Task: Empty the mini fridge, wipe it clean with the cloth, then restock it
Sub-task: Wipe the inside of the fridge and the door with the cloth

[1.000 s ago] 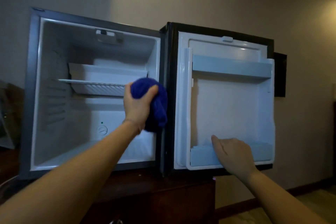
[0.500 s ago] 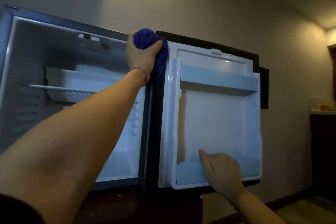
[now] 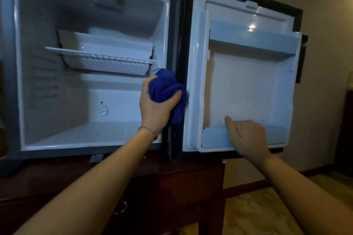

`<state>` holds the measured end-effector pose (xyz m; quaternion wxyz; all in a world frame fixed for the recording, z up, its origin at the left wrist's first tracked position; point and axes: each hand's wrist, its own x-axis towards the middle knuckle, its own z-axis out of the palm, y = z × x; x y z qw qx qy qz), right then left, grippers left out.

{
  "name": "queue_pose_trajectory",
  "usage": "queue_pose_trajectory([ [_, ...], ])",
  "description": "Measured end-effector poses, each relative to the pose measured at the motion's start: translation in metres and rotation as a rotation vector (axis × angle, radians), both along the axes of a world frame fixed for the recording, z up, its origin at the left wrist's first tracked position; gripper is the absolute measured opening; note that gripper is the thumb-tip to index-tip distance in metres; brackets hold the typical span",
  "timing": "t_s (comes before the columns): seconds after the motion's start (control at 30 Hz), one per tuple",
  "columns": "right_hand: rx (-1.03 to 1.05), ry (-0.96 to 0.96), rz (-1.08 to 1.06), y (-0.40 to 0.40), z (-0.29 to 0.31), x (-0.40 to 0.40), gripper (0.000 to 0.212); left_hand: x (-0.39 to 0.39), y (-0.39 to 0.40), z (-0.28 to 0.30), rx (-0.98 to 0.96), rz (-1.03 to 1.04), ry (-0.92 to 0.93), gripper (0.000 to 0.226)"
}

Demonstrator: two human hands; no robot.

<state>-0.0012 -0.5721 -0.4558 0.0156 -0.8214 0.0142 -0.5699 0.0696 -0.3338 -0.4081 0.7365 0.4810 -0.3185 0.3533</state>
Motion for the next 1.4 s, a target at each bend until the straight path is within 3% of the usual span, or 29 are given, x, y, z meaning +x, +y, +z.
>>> queue_pose_trajectory([
  [0.23,0.024,0.076,-0.034,0.004,0.000,-0.005,0.062,-0.017,0.005,-0.086,0.049,-0.010,0.228,0.063],
  [0.43,0.017,0.091,-0.066,0.006,-0.006,-0.009,0.062,-0.032,0.006,-0.077,0.033,-0.040,0.335,0.060],
  [0.57,-0.080,0.038,-0.054,0.005,-0.008,-0.006,0.064,-0.029,0.011,-0.007,0.046,-0.048,0.231,0.057],
  [0.77,-0.233,-0.002,-0.073,0.000,-0.003,-0.006,0.083,-0.031,0.017,0.204,0.135,-0.050,-0.012,0.063],
  [0.87,-0.166,0.010,-0.088,0.001,0.000,-0.005,0.081,-0.028,0.015,0.240,0.135,-0.044,0.016,0.066],
  [1.0,-0.268,-0.060,-0.130,0.002,-0.001,-0.007,0.082,-0.024,0.011,0.204,0.075,-0.158,0.068,0.060],
  [1.07,-0.284,-0.053,-0.145,0.002,-0.001,-0.006,0.071,-0.020,0.012,0.174,0.063,-0.149,0.058,0.058],
  [1.13,-0.250,-0.031,-0.158,0.001,0.000,-0.004,0.065,-0.017,0.014,0.141,0.075,-0.150,0.059,0.060],
  [1.23,-0.204,-0.035,-0.118,0.003,0.001,-0.003,0.077,-0.014,0.015,0.077,0.081,-0.162,0.119,0.056],
  [1.4,-0.058,0.008,-0.056,0.010,0.004,-0.011,0.053,-0.016,0.019,-0.012,0.112,-0.145,0.244,0.052],
])
